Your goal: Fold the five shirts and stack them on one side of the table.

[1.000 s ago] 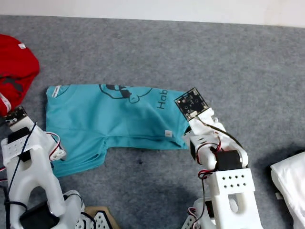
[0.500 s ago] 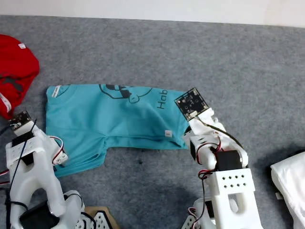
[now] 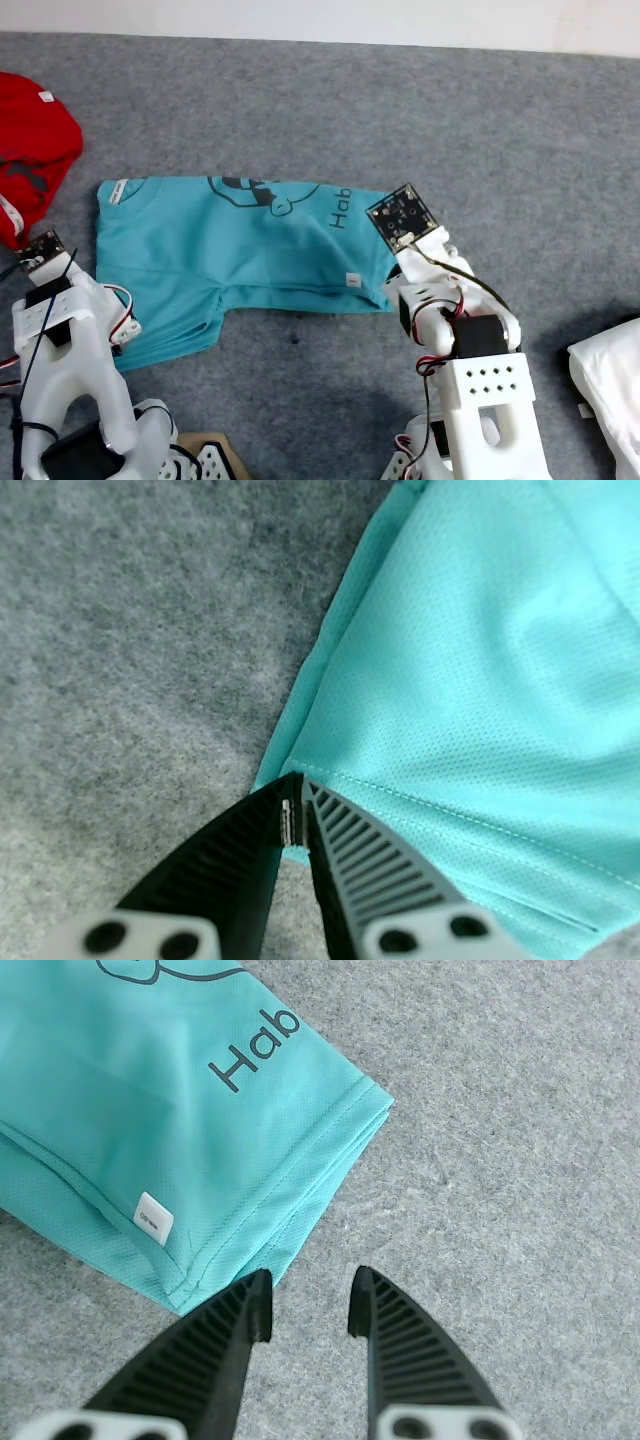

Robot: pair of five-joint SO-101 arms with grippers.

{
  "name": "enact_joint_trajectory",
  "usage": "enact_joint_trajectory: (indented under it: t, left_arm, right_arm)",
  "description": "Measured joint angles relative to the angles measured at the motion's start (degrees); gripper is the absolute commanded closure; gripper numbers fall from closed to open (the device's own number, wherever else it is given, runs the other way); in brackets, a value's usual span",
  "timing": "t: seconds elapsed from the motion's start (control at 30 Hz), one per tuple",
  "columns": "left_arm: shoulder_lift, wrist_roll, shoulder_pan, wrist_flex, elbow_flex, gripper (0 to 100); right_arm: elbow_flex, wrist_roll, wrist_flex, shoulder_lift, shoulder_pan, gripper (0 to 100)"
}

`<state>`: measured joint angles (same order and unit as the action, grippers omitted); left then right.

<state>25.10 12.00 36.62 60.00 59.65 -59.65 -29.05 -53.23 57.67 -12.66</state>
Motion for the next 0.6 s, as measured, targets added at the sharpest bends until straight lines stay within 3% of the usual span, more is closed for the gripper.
enact_joint_trajectory:
  t: [0.2, 0.47, 0.6]
  left_arm:
    - [0.0, -0.1, 2.0, 0.0, -1.8, 96]
    - [0.0, -0.1, 4.0, 4.3, -4.5, 58]
    - [0.0, -0.1, 4.1, 5.7, -2.7, 47]
  right_arm:
    - [0.0, 0.0, 0.0, 0.0, 0.0, 86.1]
    - [0.0, 0.0, 0.0, 0.0, 0.0, 86.0]
    - [0.0, 0.0, 0.0, 0.0, 0.0, 86.0]
